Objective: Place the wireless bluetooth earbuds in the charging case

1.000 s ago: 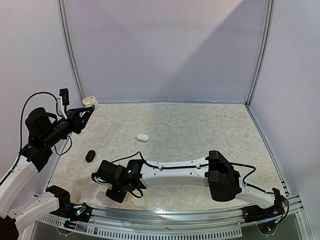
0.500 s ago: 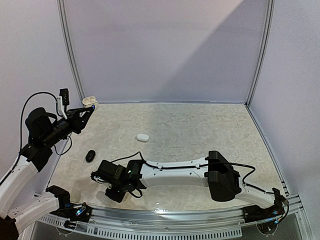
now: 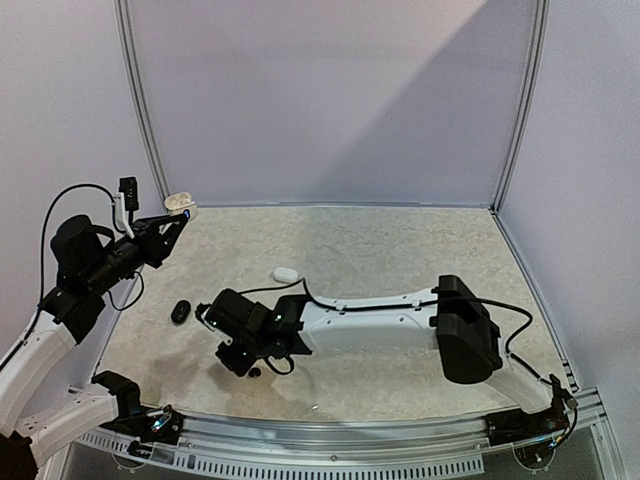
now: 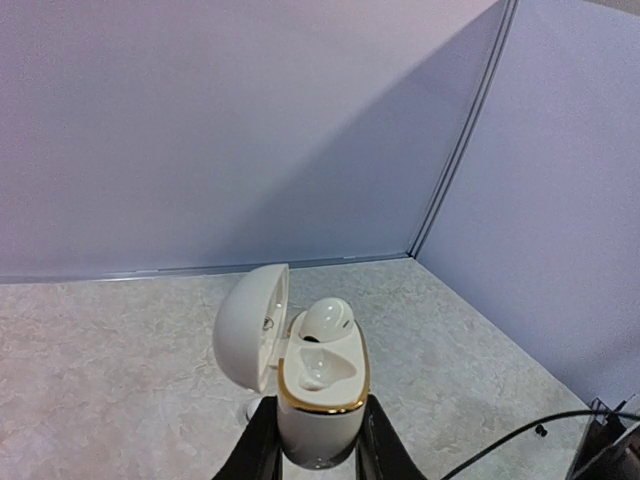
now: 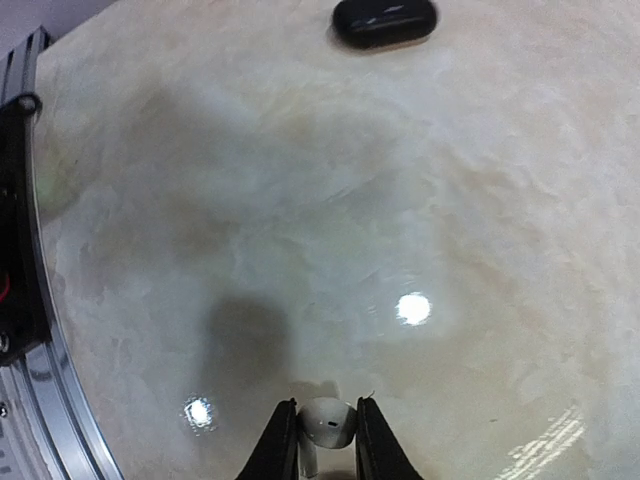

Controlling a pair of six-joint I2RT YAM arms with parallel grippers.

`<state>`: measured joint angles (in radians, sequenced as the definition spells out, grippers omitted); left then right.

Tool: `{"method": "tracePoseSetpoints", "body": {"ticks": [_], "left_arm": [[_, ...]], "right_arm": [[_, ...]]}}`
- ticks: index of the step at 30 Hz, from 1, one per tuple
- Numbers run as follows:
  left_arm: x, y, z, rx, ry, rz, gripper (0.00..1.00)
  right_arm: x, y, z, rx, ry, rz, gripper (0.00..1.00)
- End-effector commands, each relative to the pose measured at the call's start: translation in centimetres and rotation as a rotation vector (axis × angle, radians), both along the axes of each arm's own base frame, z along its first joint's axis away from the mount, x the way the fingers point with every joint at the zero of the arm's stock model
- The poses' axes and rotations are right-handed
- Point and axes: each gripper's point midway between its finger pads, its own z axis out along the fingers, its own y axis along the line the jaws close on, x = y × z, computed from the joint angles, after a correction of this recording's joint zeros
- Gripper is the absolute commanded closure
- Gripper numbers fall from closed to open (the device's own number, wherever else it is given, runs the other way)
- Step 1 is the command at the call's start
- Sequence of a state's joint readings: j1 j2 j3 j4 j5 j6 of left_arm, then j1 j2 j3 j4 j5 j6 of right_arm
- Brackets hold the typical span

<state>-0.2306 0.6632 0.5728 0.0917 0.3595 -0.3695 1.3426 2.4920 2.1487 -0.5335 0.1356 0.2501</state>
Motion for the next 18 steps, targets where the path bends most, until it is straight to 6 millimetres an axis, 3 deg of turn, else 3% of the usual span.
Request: {"method": "tracePoseSetpoints", "body": {"ticks": [1,3,7,13,18], "left_arm": [[0.1,0.0,-0.4,0.015,-0.007,-0.009,1.0],[0.0,-0.2,-0.6,0.019,-0.004,-0.024,1.0],[-0.2,-0.9,-1.1,0.025,0.006,-0.069,1.0],[-1.1,-2.6,-1.3,0.029,0.002,-0.17,1.0],[-2.1,-4.3,-1.3,0.035,-0.005,-0.252,1.0]], "right_arm": [[5.2,-2.1,8.0,0.175,-0.066,-0.239,0.92],[7.1,-4.9,8.3,0.176,-0.065,-0.368,0.93],[9.4,-13.3,6.3,0.108,-0.012,-0.65,0.93],[8.3,-23.1,1.9,-0.025,0.081,-0.941,0.9],[6.1,-27.0,-1.8,-0.106,0.179,-1.073,0.89]]}}
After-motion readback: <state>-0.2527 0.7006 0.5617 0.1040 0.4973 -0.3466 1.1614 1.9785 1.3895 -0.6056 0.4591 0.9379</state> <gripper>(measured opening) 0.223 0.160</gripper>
